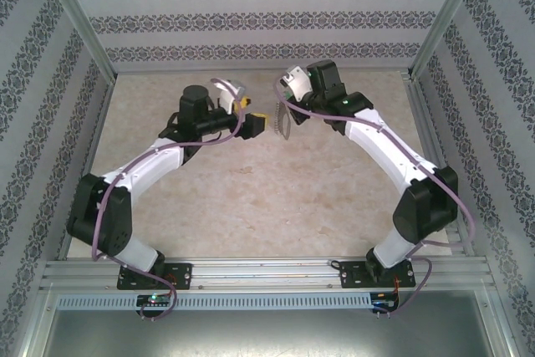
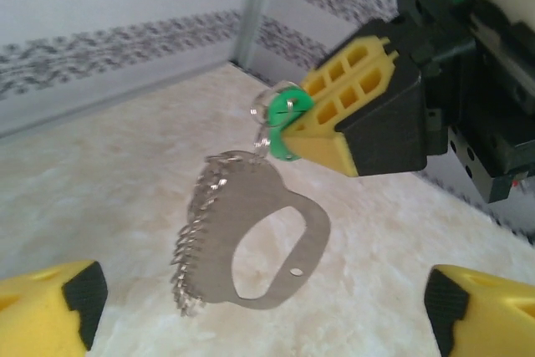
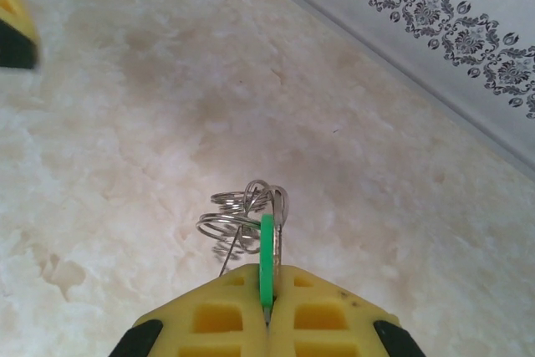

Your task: Put the keys on the keyring

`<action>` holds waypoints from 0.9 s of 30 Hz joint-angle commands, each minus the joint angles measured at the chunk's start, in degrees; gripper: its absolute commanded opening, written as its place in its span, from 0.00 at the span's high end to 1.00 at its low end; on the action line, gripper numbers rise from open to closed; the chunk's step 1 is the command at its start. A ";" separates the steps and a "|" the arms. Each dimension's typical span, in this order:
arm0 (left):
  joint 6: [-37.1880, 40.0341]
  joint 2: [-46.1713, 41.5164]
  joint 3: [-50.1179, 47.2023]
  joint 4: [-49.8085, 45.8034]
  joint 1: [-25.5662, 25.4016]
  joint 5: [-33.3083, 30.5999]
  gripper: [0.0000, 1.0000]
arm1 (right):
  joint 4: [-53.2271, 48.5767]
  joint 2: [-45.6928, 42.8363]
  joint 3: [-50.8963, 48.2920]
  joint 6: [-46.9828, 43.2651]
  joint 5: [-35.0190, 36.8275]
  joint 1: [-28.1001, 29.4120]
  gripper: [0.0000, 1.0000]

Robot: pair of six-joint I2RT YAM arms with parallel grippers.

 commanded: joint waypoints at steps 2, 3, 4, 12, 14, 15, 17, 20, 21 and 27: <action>-8.02 -3.95 -4.99 10.87 3.42 -5.67 0.00 | 0.42 4.89 6.76 1.96 -2.94 -0.29 1.00; -8.74 -4.64 -5.99 11.62 4.26 -5.89 0.00 | 0.33 6.75 8.73 2.26 -3.56 -0.14 1.00; -9.17 -5.22 -6.81 12.06 4.94 -6.01 0.00 | 0.24 8.60 11.07 2.56 -4.29 0.07 1.00; -8.94 -7.31 -8.83 10.57 7.63 -6.30 0.00 | -0.70 21.95 27.22 7.11 -8.05 1.82 1.00; -8.78 -7.48 -8.70 9.90 7.86 -6.29 0.00 | -0.56 23.77 28.73 8.45 -7.45 1.75 1.00; -8.63 -7.44 -8.69 9.59 7.94 -6.22 0.00 | -0.48 24.43 28.71 9.05 -6.72 1.58 1.00; -8.86 -7.48 -8.38 9.29 8.00 -6.10 0.00 | -0.25 25.13 27.36 10.15 -5.13 0.94 1.00; -9.81 -7.11 -7.97 9.70 7.99 -5.48 0.00 | 1.83 25.06 21.05 12.27 -3.57 -0.64 1.00; -10.30 -6.89 -7.89 9.95 8.00 -5.41 0.00 | 2.91 24.88 18.34 13.10 -3.73 -1.20 1.00; -12.81 -5.85 -7.66 11.69 7.94 -3.86 0.00 | 5.92 22.31 5.03 14.96 -4.09 -1.96 1.00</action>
